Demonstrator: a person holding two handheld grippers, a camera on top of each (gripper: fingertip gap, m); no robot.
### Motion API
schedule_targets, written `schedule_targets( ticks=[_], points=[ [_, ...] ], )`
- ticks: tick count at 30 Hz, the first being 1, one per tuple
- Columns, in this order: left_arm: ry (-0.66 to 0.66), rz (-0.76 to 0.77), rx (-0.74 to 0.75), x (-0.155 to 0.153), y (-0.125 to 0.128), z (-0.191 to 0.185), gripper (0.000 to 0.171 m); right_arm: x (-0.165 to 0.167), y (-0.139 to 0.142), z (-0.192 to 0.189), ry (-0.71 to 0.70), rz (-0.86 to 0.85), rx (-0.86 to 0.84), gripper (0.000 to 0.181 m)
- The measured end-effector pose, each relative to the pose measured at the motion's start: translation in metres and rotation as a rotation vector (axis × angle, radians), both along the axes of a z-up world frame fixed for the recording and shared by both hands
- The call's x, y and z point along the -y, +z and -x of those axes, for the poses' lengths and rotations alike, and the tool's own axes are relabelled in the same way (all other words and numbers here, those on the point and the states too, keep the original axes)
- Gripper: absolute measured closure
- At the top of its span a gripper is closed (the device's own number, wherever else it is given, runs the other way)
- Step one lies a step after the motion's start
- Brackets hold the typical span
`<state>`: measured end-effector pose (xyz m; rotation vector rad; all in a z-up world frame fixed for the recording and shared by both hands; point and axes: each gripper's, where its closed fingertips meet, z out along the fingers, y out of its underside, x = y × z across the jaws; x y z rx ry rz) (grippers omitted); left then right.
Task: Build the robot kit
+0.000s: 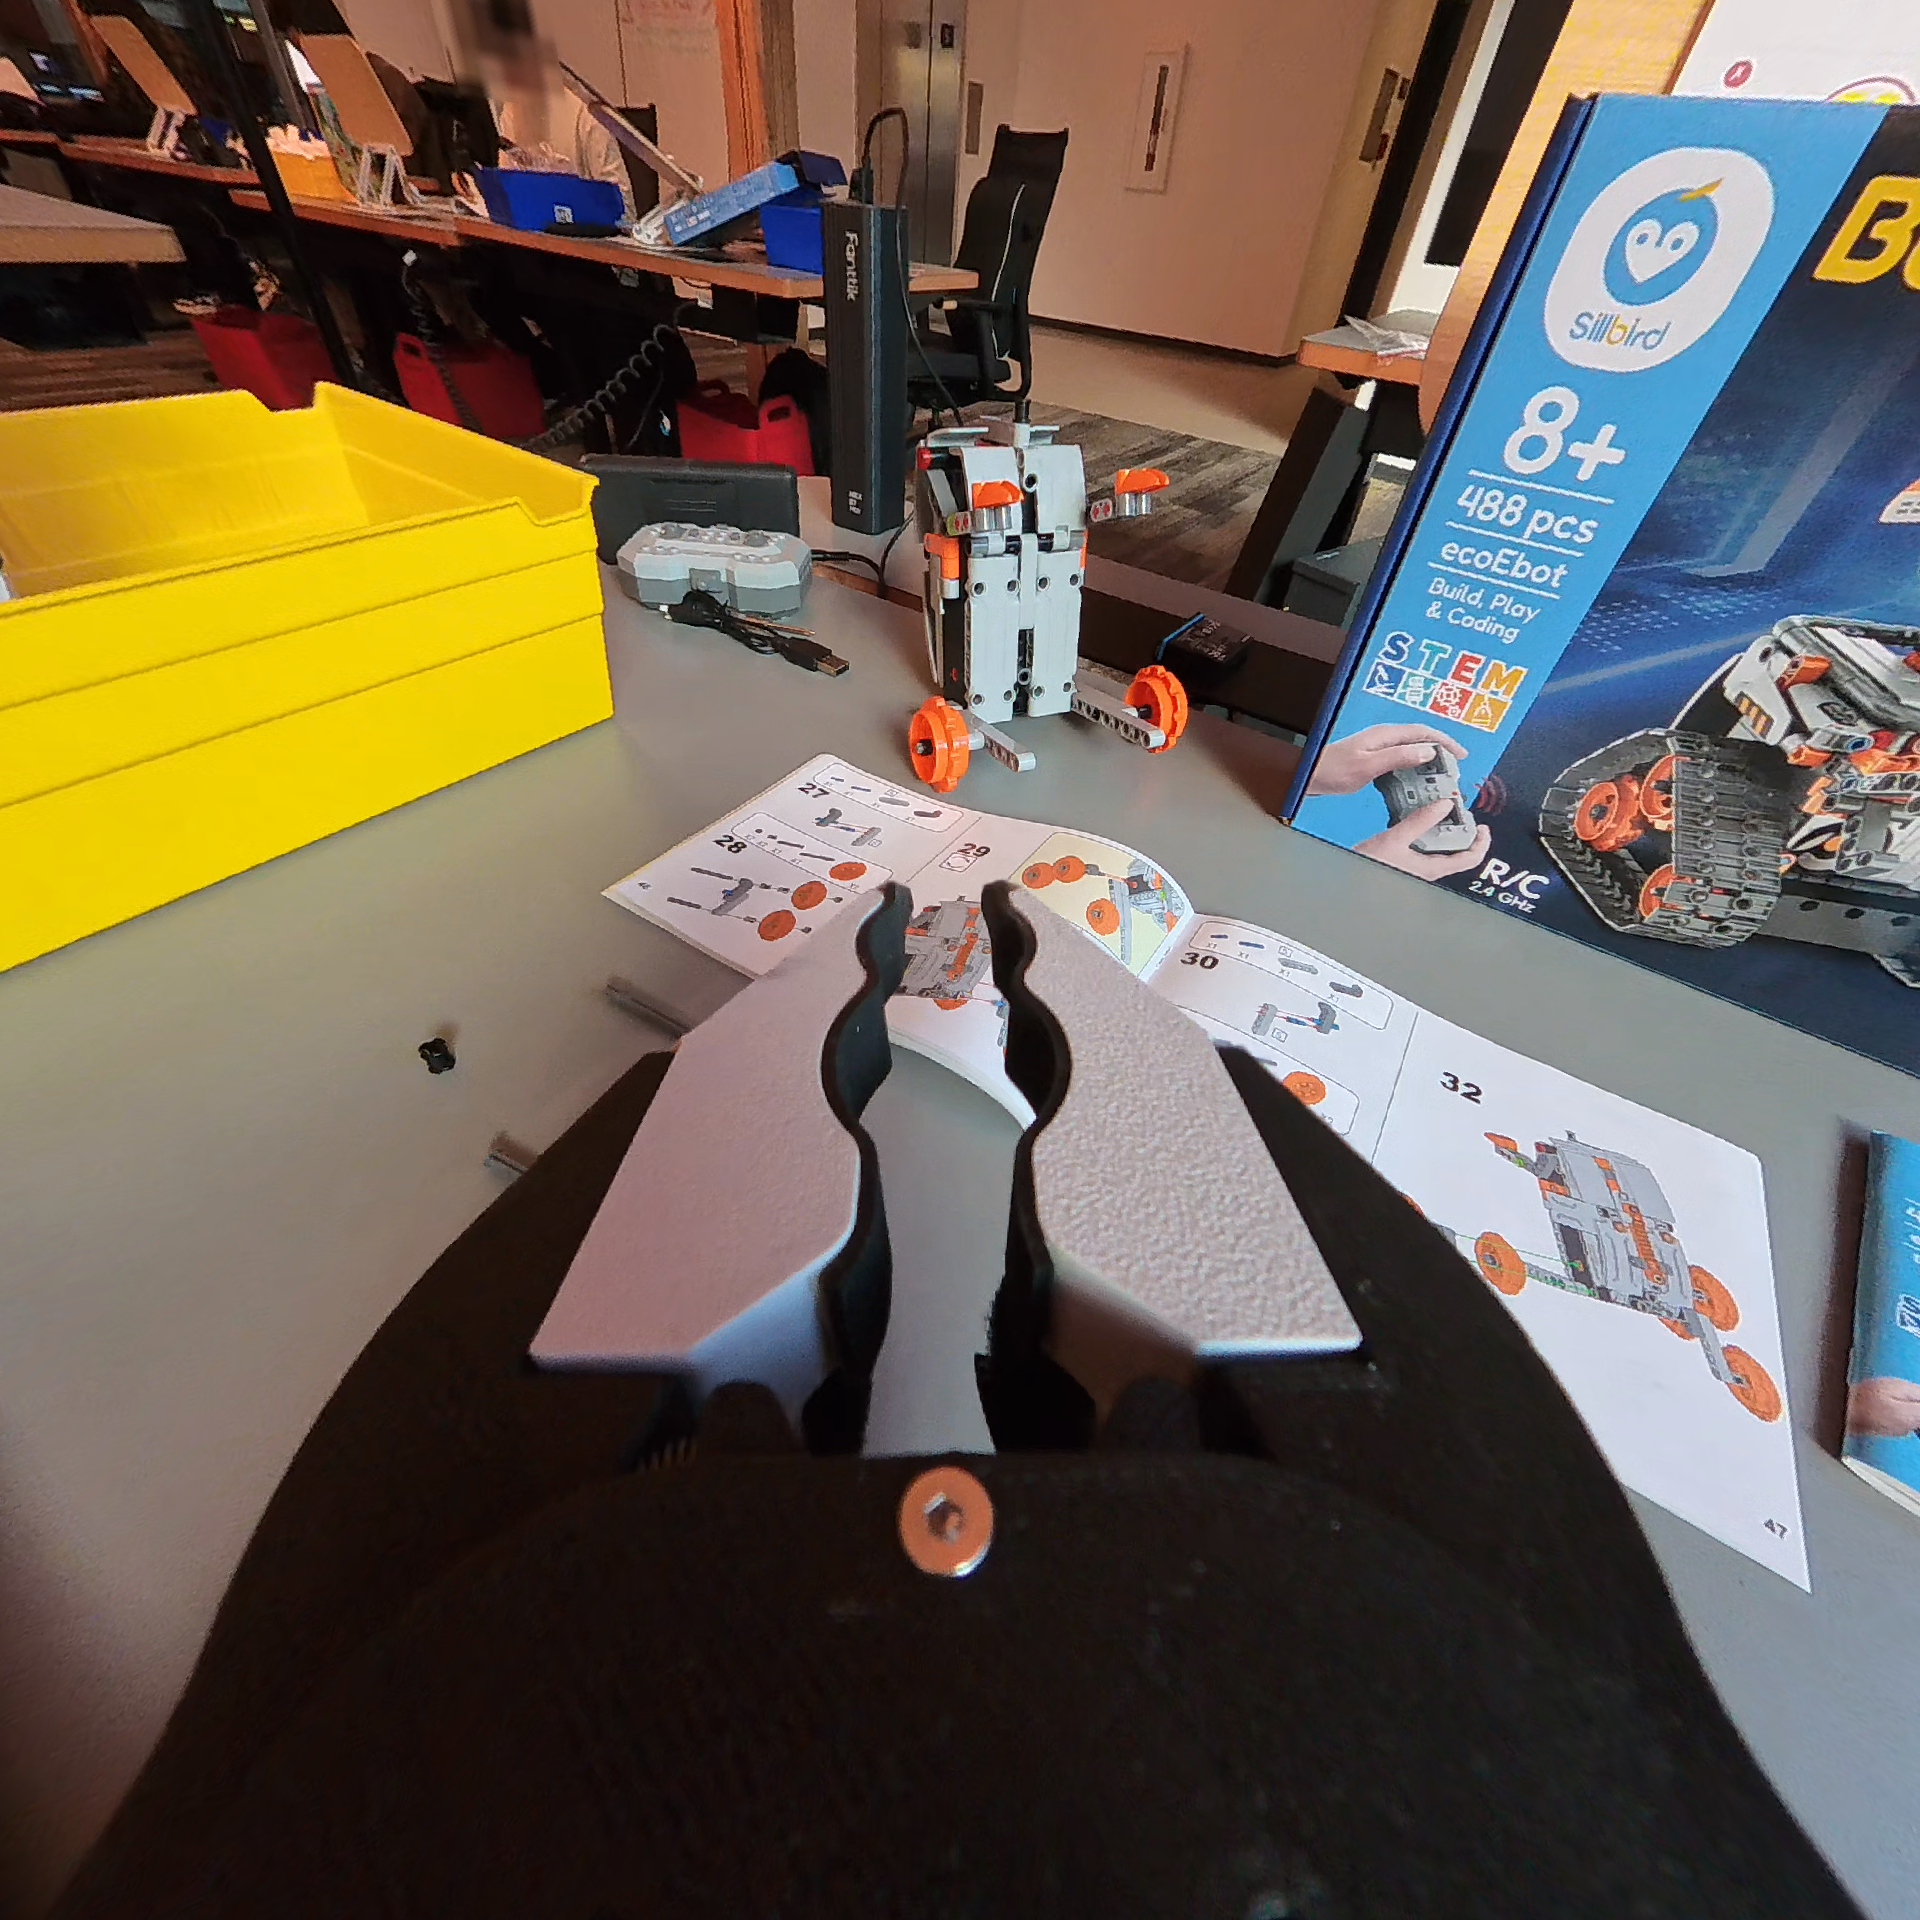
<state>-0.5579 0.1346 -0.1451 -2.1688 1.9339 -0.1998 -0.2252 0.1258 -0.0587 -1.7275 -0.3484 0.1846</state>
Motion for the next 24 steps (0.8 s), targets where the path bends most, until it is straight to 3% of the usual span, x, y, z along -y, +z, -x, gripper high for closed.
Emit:
schedule_targets(
  ticks=[12, 24],
  points=[
    [0.102, -0.038, -0.012, -0.006, 0.01, 0.02, 0.161, 0.0, -0.001, -0.01, -0.035, -0.007, -0.031, 0.167],
    [0.328, -0.056, -0.016, -0.028, 0.022, 0.063, 0.162, -0.002, -0.007, -0.007, -0.029, -0.01, 0.022, 0.167]
  ],
)
